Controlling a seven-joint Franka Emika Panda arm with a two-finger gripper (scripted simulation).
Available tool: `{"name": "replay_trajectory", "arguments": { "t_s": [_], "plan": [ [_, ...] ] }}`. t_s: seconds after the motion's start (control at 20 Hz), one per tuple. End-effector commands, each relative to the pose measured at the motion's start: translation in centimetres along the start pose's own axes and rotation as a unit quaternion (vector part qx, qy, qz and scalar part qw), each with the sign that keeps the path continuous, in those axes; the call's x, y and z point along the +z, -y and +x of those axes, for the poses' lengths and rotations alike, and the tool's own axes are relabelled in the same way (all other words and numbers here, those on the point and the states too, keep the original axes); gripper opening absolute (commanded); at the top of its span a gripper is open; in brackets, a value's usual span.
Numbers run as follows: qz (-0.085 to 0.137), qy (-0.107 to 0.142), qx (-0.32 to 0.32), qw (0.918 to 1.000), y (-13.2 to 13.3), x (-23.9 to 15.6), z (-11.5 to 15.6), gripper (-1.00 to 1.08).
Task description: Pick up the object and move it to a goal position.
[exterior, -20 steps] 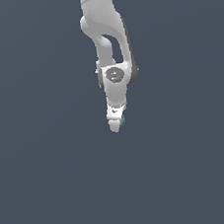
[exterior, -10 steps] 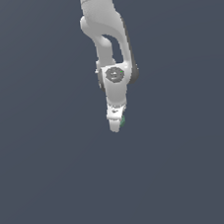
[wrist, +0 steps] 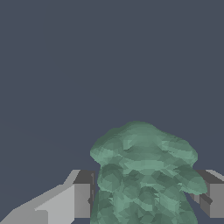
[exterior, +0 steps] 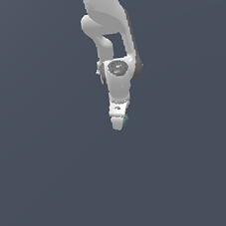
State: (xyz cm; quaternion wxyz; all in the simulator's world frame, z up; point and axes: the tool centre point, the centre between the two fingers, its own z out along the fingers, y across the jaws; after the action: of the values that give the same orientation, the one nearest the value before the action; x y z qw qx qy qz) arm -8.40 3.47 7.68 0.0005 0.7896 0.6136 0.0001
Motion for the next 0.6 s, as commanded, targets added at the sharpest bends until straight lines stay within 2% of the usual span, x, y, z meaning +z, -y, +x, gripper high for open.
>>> {"name": "replay_trajectory", "arguments": {
  "t_s": [0.0, 0.55],
  "plan": [
    [0.0, 0.0, 0.0, 1.0, 0.0, -1.6, 0.5, -1.0],
    [0.0, -0.001, -0.001, 1.0, -0.2, -11.9, 3.5, -1.0]
  ]
}}
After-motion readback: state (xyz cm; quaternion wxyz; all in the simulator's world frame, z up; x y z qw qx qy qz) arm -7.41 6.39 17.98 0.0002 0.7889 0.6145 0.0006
